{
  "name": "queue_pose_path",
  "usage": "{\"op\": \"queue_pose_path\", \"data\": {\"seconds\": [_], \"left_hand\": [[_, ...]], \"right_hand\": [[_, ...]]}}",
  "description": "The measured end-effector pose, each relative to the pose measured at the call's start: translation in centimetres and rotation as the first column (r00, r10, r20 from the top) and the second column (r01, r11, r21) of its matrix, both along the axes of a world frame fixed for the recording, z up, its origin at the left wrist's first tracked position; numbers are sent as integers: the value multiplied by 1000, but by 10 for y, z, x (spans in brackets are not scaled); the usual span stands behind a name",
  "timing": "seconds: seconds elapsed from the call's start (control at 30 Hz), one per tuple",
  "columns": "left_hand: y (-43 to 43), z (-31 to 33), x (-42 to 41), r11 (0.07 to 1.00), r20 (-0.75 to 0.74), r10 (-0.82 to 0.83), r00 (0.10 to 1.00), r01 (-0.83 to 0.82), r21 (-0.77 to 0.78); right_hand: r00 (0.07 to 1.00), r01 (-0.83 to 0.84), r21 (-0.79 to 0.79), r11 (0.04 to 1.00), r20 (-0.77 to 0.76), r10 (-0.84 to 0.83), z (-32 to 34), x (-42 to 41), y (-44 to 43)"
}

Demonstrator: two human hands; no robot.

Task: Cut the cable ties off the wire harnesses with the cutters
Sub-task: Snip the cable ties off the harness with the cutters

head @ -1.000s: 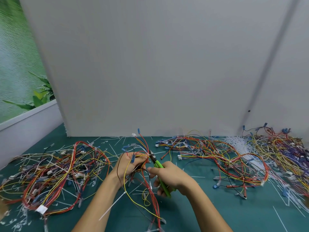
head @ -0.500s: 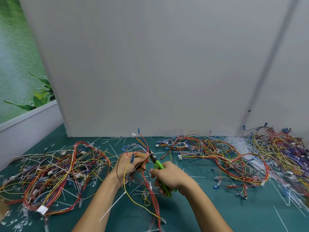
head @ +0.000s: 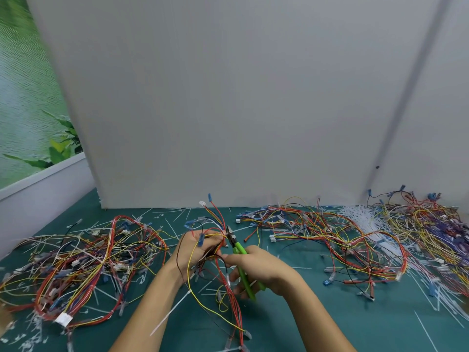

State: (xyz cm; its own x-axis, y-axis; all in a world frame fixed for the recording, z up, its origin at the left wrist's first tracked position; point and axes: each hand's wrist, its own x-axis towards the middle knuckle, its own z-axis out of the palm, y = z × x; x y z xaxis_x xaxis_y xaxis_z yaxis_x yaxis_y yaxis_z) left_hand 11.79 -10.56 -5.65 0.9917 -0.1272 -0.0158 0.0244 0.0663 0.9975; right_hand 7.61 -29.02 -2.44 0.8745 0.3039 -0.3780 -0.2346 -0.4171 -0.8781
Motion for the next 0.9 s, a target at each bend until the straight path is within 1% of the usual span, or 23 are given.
{"op": "queue_pose_path", "data": {"seconds": [0.13,0.23,0.4,0.6,0.9], "left_hand": [[1,1,-1,1000,-12,-11,1000,11,-7],[1,1,-1,1000,-18,-3,1000,3,-8],[0,3,-2,997,-33,-21,999,19,-68],[0,2,-4,1000,-25,-1,1000,0,-20],[-2,2,-3,999,-49,20,999,-22,-41]], "right_hand": [[1000,0,0,1000,9,0,-3,1,-1],[999,33,-21,999,33,-33,-4,2,0],[996,66,-44,997,64,-63,-7,4,1],[996,77,-34,996,54,-76,-6,2,2],[1000,18,-26,999,20,-18,0,-1,2]]}}
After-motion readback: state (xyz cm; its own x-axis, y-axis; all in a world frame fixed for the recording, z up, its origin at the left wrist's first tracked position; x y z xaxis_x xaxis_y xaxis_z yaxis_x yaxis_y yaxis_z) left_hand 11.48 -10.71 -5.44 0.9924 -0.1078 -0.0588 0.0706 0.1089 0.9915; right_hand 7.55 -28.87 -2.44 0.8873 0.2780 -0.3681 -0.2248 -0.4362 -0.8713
